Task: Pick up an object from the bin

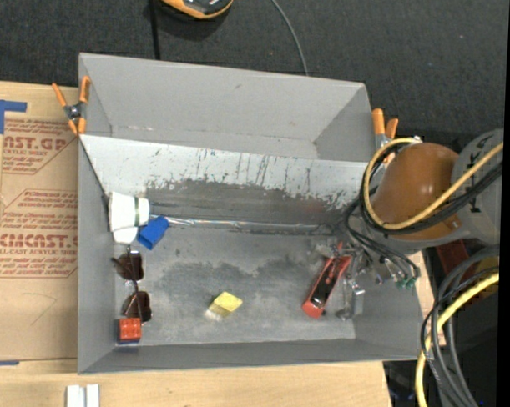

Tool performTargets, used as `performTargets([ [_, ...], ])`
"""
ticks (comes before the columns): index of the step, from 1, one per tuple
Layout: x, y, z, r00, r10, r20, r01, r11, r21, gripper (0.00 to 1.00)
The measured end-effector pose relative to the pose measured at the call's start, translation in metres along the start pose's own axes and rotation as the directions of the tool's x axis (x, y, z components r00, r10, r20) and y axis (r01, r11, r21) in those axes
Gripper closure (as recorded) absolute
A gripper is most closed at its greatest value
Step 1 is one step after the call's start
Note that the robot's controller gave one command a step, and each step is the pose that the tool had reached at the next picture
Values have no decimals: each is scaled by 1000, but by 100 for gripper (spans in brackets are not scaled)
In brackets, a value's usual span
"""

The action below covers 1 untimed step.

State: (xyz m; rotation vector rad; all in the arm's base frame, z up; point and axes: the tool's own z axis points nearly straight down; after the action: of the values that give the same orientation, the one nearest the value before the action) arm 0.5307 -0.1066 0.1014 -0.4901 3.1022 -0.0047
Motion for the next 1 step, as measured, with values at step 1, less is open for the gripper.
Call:
performTargets([
  [1,7,-29,32,998,-69,2,69,998,-5,100],
])
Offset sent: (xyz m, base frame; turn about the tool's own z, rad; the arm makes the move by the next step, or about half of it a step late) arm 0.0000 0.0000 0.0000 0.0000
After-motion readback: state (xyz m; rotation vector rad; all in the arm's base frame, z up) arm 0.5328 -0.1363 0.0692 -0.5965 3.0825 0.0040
